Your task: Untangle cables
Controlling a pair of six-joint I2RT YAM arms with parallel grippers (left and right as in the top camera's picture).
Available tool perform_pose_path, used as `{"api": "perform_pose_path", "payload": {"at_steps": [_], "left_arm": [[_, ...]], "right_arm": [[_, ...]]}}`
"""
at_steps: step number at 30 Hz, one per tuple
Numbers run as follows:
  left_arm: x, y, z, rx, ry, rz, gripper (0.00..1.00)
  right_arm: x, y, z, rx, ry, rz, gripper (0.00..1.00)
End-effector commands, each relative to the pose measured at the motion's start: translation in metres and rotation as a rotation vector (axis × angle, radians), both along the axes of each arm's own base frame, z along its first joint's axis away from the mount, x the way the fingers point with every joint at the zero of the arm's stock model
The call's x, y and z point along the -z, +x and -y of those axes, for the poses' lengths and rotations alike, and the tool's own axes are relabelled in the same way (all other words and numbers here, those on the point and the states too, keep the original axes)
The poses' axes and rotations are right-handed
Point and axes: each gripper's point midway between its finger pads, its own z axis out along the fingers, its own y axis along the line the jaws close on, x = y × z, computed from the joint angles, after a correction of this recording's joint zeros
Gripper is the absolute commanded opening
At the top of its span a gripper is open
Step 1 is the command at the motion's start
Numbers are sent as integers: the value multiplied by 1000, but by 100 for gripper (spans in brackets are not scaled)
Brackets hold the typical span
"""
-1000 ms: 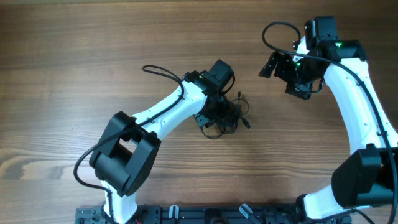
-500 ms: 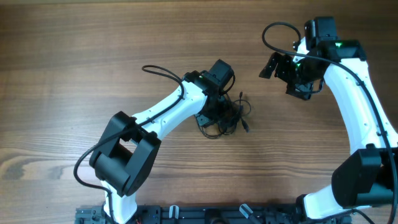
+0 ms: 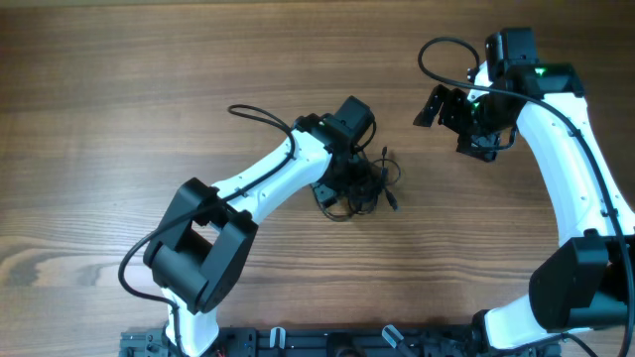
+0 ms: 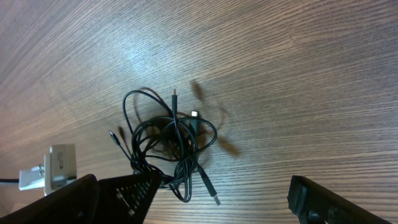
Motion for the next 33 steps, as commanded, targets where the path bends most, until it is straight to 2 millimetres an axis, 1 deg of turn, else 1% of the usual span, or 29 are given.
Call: {"api": "perform_pose_path", "payload": {"at_steps": [1, 2, 6, 9, 16, 22, 29, 33], "left_arm": [[9, -5, 1, 16, 27, 1, 51], [9, -4, 0, 15, 28, 5, 49], [9, -2, -2, 13, 43, 17, 45], [10, -2, -2, 13, 43, 16, 40], [15, -6, -5, 13, 53, 4, 39], [17, -8, -7, 14, 57, 0, 33], [17, -6, -8, 12, 64, 9, 29], [17, -6, -8, 12, 64, 8, 28]], "right_arm": [[3, -2, 3, -4, -18, -6, 100], [3, -2, 4, -4, -18, -6, 100], [3, -3, 4, -4, -18, -9, 100], [3, -2, 4, -4, -18, -8, 100], [3, -2, 4, -4, -18, -8, 100], [3, -2, 3, -4, -18, -8, 100], [3, -2, 4, -4, -18, -8, 100], [3, -2, 4, -4, -18, -8, 100]]}}
